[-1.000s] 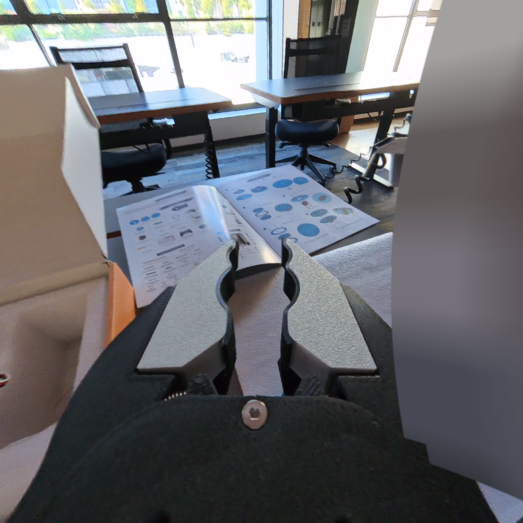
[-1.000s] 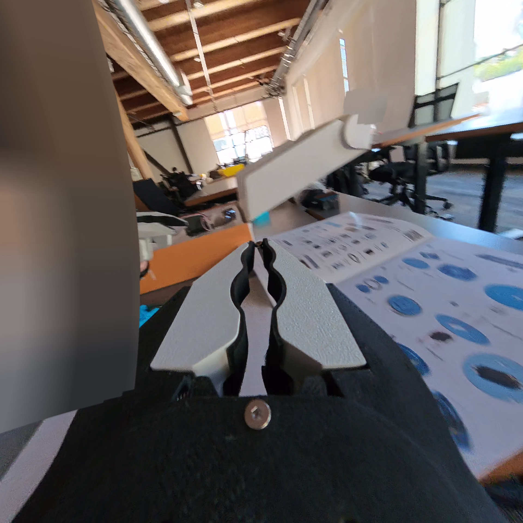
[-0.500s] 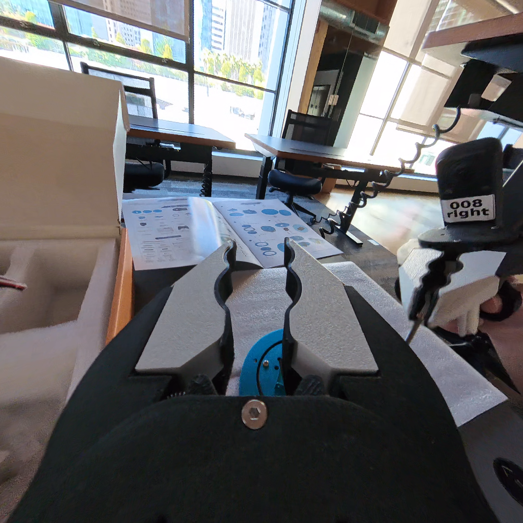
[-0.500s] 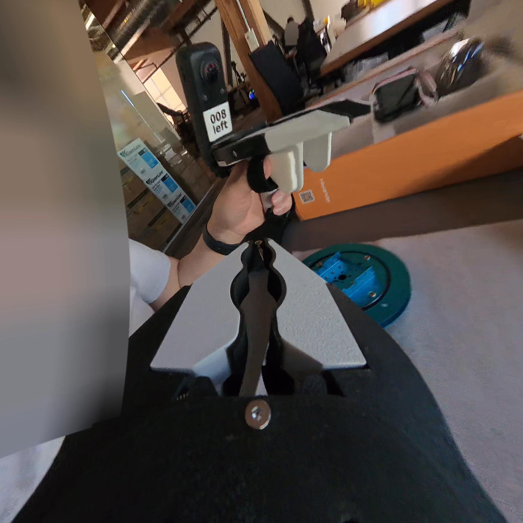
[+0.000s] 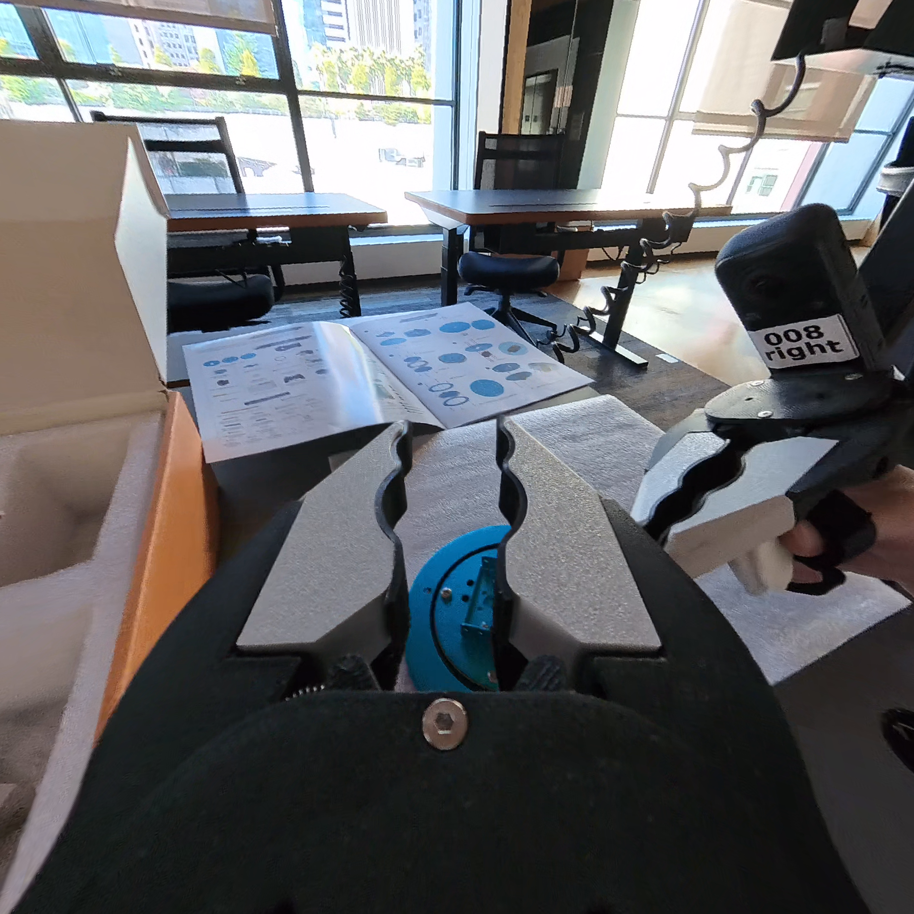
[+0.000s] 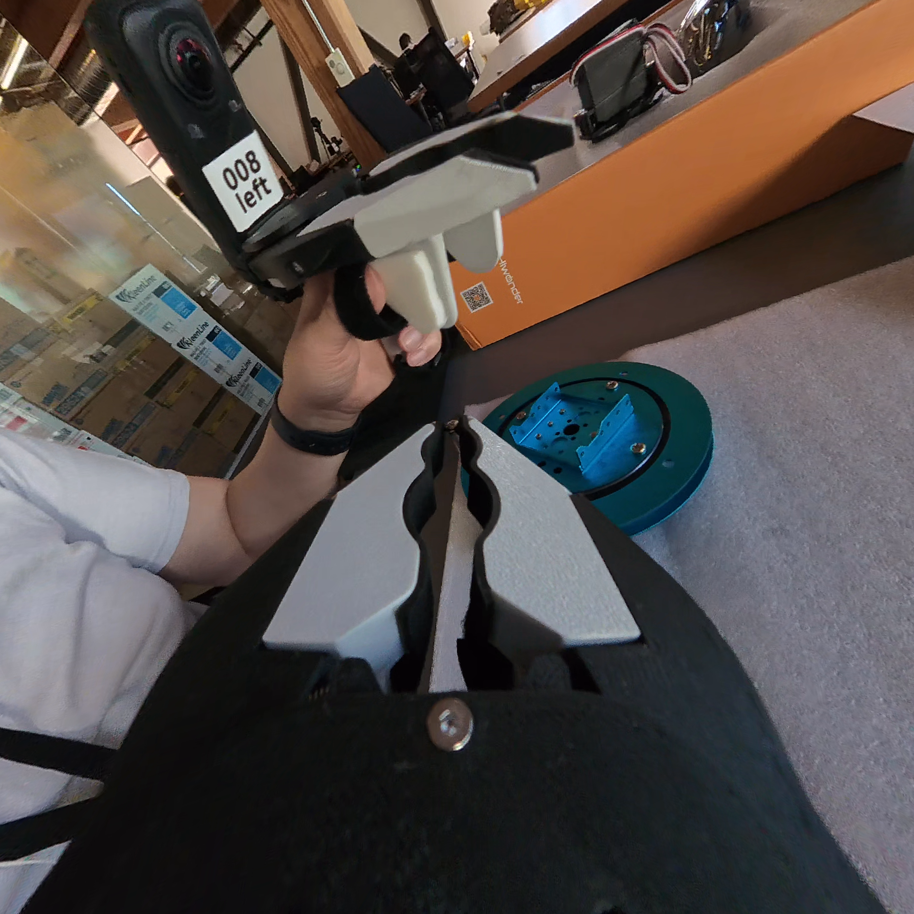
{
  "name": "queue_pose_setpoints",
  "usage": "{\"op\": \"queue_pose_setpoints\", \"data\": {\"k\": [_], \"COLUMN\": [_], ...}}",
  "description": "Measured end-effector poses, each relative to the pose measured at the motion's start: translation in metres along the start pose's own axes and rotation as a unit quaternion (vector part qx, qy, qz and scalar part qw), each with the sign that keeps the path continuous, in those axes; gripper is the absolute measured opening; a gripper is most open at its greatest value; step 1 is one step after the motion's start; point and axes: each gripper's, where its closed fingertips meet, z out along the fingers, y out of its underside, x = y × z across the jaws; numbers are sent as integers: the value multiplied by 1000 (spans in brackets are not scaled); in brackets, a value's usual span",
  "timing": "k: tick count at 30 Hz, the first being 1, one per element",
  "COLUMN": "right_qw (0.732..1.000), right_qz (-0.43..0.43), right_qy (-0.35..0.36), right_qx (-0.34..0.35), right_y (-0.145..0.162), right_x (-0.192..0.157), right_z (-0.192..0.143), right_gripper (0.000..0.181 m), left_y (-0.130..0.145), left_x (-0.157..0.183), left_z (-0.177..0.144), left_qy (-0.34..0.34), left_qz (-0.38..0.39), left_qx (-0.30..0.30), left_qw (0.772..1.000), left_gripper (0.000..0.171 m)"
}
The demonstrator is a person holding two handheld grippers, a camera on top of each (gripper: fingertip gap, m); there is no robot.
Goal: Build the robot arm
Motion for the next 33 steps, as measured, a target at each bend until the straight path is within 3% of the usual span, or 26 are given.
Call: {"op": "queue_pose_setpoints", "data": {"k": [14,33], "right_qw": [999,997], "right_qz": [-32,-62], "right_qy": [29,37], "right_qx": [-18,-40], "right_y": [10,23], "right_x": [4,7], "right_z": [7,6], "right_gripper": [4,4], "left_y": [10,9], "left_x": [6,9], "left_z": [-29,-35], "left_qy": [-34,-28], "left_qz": [10,6], "left_qx": [-8,-1], "left_qw": [999,1000], "left_gripper": [31,31]}}
